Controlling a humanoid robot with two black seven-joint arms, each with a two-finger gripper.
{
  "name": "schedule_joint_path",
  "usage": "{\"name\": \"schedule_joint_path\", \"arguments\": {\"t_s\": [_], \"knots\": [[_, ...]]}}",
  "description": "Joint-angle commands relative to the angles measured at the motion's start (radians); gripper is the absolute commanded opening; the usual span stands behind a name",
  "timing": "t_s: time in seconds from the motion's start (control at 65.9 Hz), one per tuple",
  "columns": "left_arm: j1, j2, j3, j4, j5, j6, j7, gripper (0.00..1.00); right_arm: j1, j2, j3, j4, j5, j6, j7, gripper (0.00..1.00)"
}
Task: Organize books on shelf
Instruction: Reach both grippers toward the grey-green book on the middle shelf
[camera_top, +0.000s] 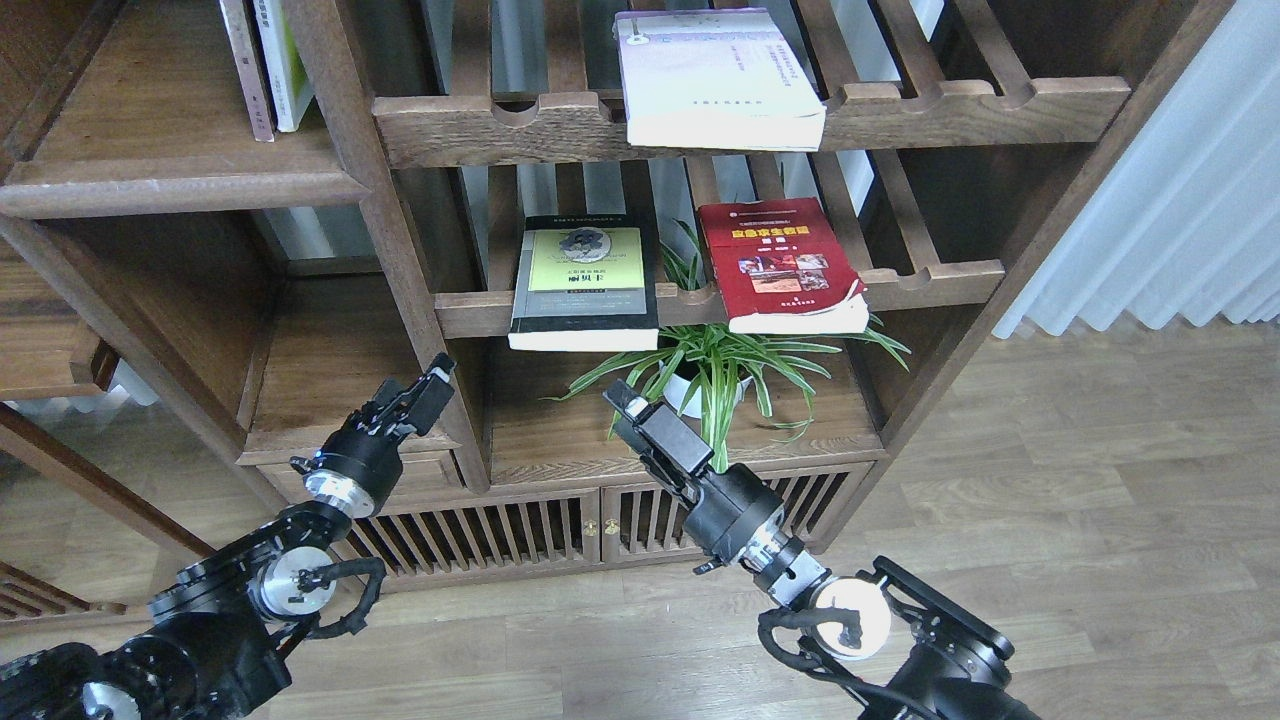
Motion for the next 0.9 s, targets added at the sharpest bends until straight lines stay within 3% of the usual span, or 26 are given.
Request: {"name": "schedule_joint_path", "arguments": {"t_s": [0.0,0.455,0.881], "knots": [[0.0,0.0,-0.027,-0.036,0.002,0.0,0.0,1.0,0.0,0.0,0.002,0.001,-0.001,0.0,0.0,0.99],[0.055,0.0,-0.069,-0.137,-0.001,0.0,0.0,1.0,0.018,0.0,0.011,0.002,0.026,-0.003,0.003,0.99],[0.173,0.012,-0.135,-0.165,-0.001,0.0,0.0,1.0,0.164,0.0,-0.071,-0.005,0.212,-0.289,0.086,0.99]]}}
